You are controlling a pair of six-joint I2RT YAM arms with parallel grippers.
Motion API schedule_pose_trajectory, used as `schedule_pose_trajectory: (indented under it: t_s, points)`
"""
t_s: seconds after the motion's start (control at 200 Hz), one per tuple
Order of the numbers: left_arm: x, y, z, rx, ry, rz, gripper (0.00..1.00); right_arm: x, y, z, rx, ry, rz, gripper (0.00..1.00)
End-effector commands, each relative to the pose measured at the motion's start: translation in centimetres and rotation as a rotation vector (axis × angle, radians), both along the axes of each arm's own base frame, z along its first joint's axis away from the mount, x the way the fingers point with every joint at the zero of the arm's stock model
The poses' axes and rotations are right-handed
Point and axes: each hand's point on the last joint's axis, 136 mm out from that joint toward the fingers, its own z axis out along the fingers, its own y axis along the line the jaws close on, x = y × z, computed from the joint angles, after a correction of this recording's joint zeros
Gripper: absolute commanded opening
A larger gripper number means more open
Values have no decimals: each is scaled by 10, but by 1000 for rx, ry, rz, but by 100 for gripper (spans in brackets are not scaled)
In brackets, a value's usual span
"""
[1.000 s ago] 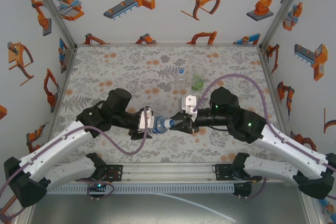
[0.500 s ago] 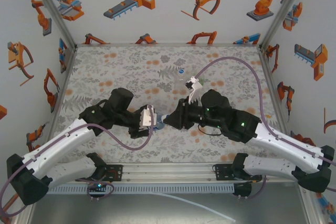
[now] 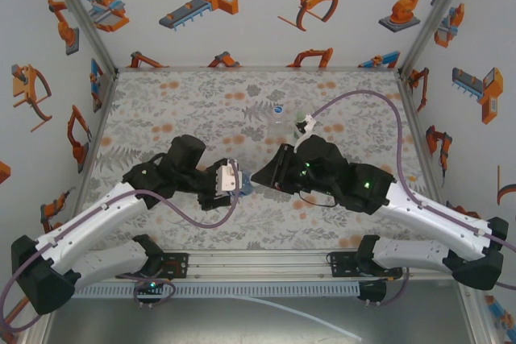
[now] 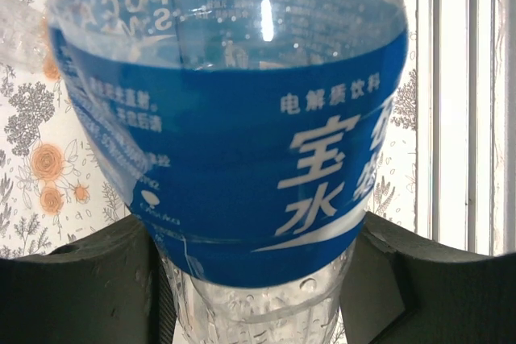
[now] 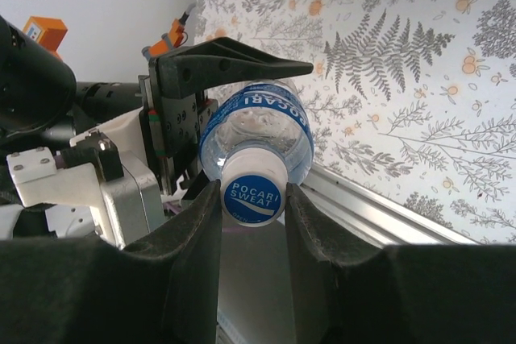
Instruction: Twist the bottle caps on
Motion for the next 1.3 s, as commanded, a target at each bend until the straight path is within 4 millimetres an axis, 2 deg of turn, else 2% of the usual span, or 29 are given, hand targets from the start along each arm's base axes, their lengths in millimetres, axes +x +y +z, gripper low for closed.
schedule_pose_trajectory:
  t_s: [0.0,0.035,0.055,0.155,0.185,0.37,0.516,0.611,0.781,0.921,1.016,1.297]
  points:
    - [2,-7,22,-89,-71,-4,55,14,-14,-5,-88,-44,-84,0]
    - [3,-6,22,-88,-78,8,61,16,-17,-4,-108,-60,-87,0]
    - [4,-5,22,-87,-84,15,70,17,-18,-5,-123,-70,-87,0]
    - [7,-2,21,-79,-88,39,99,24,-27,-6,-219,-111,-91,0]
    - [7,-1,21,-73,-88,43,97,26,-30,-7,-252,-124,-86,0]
    - [22,9,19,-45,-106,153,97,48,-37,-16,-443,-173,-36,0]
    - [33,16,22,-58,-112,229,97,73,-36,-22,-565,-197,18,0]
    - [51,21,30,-103,-98,358,97,92,-27,-28,-598,-185,61,0]
    - [90,43,38,-136,-73,643,97,127,-3,-39,-632,-176,153,0]
    - [105,50,35,-120,-31,718,97,158,10,-46,-642,-136,189,0]
    - [107,48,31,-111,-3,721,97,181,14,-47,-664,-138,204,0]
    - [103,41,23,-92,39,669,97,242,22,-67,-663,-93,205,0]
